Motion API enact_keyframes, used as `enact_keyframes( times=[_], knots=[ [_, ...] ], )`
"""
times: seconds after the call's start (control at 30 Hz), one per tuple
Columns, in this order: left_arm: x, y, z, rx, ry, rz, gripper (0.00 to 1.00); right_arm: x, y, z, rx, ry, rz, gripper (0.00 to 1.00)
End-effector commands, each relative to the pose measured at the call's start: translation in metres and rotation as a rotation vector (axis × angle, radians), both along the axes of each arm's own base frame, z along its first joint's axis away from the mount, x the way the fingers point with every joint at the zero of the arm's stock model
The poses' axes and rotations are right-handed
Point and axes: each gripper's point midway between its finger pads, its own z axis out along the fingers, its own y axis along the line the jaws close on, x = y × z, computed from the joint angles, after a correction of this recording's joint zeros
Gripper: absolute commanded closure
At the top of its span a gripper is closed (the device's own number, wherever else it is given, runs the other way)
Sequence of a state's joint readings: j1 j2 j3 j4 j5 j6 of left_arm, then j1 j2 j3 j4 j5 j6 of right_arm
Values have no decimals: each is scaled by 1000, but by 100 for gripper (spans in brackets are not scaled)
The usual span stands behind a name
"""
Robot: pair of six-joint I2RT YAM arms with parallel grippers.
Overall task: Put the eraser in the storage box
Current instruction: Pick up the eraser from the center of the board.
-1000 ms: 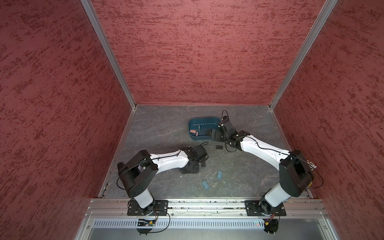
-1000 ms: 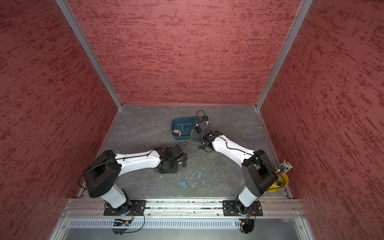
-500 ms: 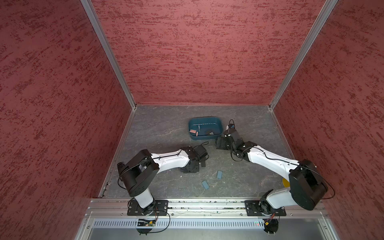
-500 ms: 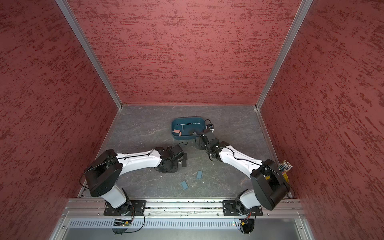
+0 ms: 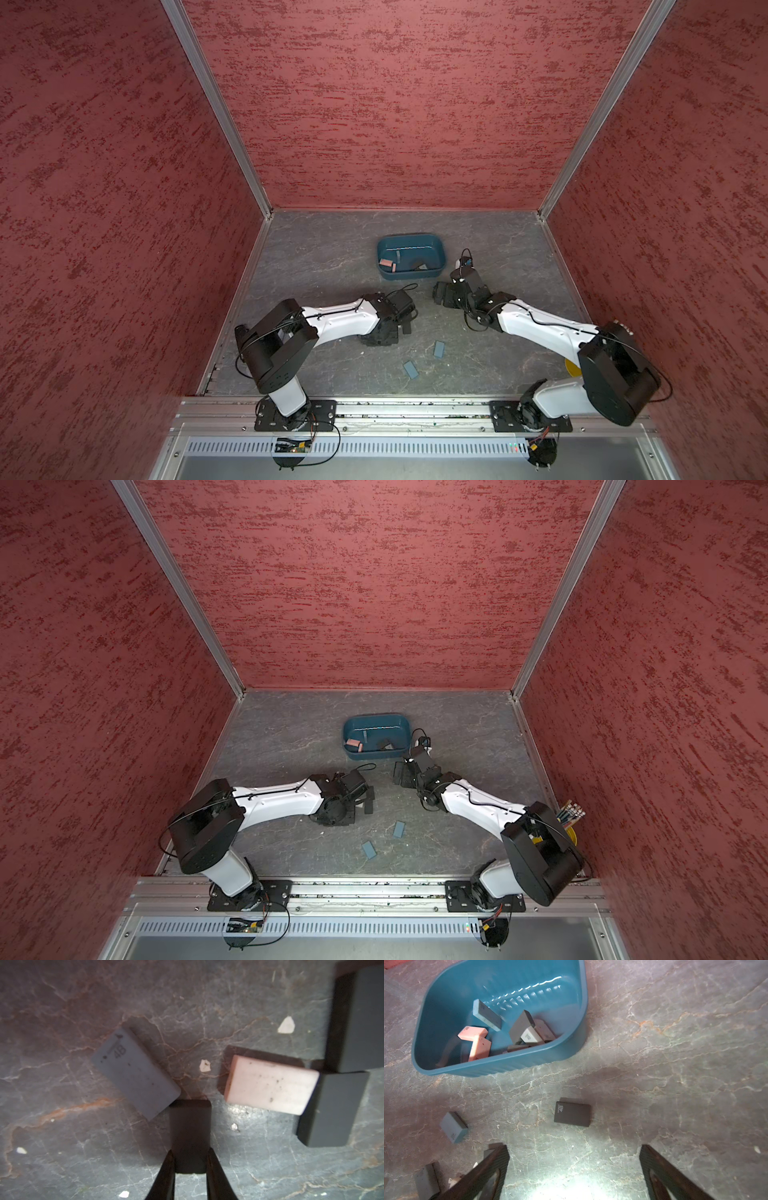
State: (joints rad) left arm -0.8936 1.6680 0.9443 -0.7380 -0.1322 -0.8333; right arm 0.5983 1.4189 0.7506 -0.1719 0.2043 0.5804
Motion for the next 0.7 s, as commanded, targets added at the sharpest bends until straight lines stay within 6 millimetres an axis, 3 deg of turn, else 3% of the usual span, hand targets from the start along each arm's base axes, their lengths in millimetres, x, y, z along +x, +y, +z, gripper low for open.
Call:
enact_keyframes(
  times=[0.0,0.57,0.67],
  knots=[
    [1,-11,9,-40,-18,-10,84,2,2,1,32,-11,-5,1],
    [-4,-16,34,-60,-56,-27,89,3,6,-25,12,54,-15,1],
    [-5,-15,40,-65,-66,-29,89,5,-1,-27,-8,49,-54,1]
  ],
)
